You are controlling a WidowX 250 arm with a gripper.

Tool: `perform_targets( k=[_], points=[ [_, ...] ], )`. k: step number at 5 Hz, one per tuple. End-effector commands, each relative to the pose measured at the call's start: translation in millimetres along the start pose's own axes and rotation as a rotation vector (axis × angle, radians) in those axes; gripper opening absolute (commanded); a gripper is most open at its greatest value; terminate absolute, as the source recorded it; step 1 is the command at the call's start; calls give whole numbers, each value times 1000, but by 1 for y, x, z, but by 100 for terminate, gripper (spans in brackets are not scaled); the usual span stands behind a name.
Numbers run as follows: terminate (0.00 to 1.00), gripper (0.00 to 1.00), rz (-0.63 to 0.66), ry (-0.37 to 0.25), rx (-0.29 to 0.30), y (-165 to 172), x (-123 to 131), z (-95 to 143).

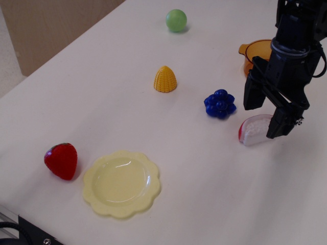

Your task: Put sushi on plate

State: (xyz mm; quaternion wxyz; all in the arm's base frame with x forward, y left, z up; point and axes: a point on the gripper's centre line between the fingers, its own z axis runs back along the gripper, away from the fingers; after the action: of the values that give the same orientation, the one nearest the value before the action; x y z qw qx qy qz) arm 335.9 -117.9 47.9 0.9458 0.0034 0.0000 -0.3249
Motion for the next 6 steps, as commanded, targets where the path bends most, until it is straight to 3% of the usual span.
perform_targets(
  k=[1, 3, 4, 6],
  points=[
    [0, 100, 54, -16, -2, 11, 1, -7],
    [0, 100, 88, -15, 11, 23, 12, -20],
    [0, 0, 87, -23, 7, 30, 12, -21],
    [0, 0, 129, -35, 27, 42, -2, -7]
  ],
)
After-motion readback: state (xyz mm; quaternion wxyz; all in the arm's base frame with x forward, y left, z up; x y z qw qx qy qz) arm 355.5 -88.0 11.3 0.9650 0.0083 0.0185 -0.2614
